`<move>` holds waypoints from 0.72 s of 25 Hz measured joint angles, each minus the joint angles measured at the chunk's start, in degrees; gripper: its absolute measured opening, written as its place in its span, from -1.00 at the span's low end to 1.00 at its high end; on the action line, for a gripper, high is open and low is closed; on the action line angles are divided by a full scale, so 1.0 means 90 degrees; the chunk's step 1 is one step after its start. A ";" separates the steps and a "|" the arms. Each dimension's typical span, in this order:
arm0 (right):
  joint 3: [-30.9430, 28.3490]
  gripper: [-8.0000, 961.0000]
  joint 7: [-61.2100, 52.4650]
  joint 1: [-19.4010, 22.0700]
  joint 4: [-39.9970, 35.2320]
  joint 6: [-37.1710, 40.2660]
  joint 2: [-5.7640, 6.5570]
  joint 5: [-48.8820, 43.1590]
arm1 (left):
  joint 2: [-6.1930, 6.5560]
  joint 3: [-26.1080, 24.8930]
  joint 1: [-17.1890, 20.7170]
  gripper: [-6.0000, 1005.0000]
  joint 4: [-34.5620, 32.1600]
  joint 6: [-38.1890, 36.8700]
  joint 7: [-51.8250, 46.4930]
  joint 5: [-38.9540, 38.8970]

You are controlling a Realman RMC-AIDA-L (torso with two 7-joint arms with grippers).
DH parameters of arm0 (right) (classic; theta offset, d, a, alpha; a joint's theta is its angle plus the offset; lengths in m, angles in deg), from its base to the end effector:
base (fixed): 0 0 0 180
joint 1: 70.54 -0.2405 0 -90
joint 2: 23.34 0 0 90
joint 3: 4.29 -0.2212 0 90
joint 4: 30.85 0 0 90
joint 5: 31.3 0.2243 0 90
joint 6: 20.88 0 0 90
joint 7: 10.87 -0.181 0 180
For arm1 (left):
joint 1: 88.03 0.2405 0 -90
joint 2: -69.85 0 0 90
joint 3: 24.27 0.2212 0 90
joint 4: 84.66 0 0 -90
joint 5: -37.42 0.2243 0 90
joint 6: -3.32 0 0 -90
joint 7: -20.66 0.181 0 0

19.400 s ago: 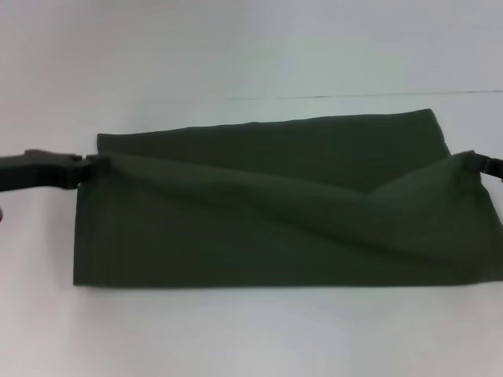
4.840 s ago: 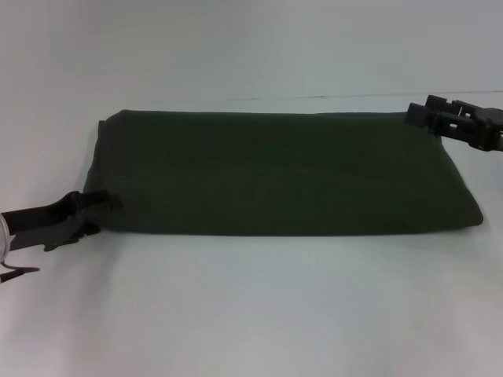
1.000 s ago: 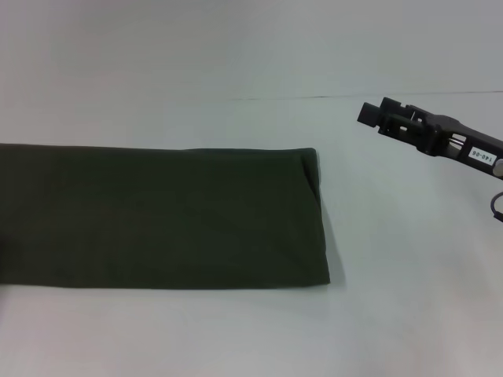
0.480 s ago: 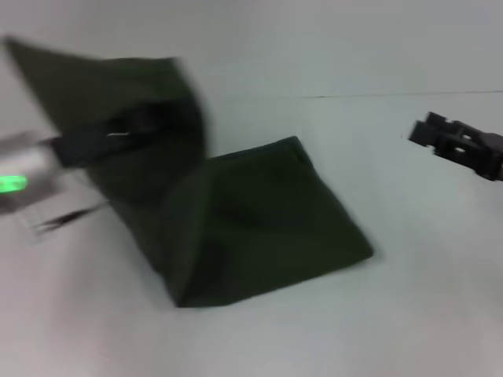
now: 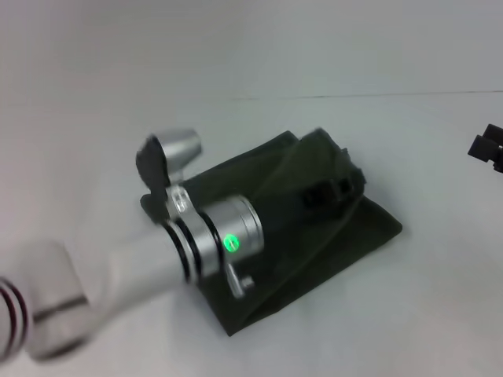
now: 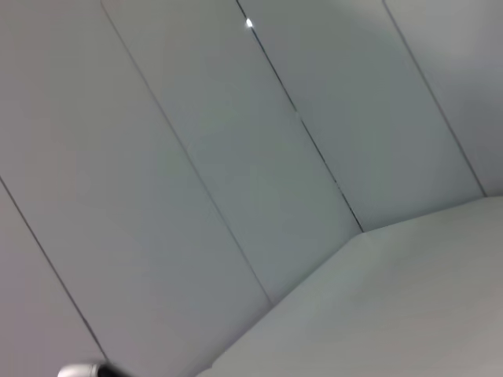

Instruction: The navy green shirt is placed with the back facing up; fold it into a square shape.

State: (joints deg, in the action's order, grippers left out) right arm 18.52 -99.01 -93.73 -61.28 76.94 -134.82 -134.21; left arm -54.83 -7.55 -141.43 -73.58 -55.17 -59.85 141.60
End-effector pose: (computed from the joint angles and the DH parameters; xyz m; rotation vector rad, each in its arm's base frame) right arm 0.2781 0.3225 0.0831 -2.2619 0.9561 1.1393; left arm -0.1195 0.3537 -0.1722 -2.3062 -1.5710 -1.1450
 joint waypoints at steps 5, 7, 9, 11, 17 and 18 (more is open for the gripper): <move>0.0000 0.96 0.0020 -0.0033 0.0000 -0.0094 0.0043 -0.0009 | -0.0002 -0.1155 0.0394 -0.64 0.0832 -0.0167 0.1729 0.0367; 0.0002 0.96 -0.0017 -0.0083 0.0000 -0.0169 0.0055 -0.0020 | -0.0002 -0.1269 0.0541 -0.63 0.0853 -0.0713 0.1753 0.0610; 0.0003 0.96 -0.0084 -0.0118 0.0002 -0.0246 0.0059 -0.0030 | -0.0004 -0.1286 0.0653 -0.62 0.0831 -0.1357 0.1752 0.0750; 0.0004 0.96 -0.0207 -0.0143 0.0003 -0.0347 0.0060 -0.0031 | -0.0003 -0.1290 0.0774 -0.54 0.0742 -0.2011 0.1717 0.0891; 0.0053 0.96 -0.0778 -0.0260 -0.0006 -0.0596 0.0172 -0.0029 | 0.0025 -0.1570 0.1341 -0.08 -0.0310 -0.2692 0.0962 0.0991; 0.0093 0.96 -0.0977 -0.0289 -0.0022 -0.0650 0.0218 -0.0054 | 0.0034 -0.1639 0.1427 0.01 -0.0589 -0.2644 0.0706 0.0985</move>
State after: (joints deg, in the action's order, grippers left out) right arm 19.35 -107.80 -96.33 -61.48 71.09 -132.86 -134.70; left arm -54.53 -22.30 -128.59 -78.88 -78.96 -53.50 150.47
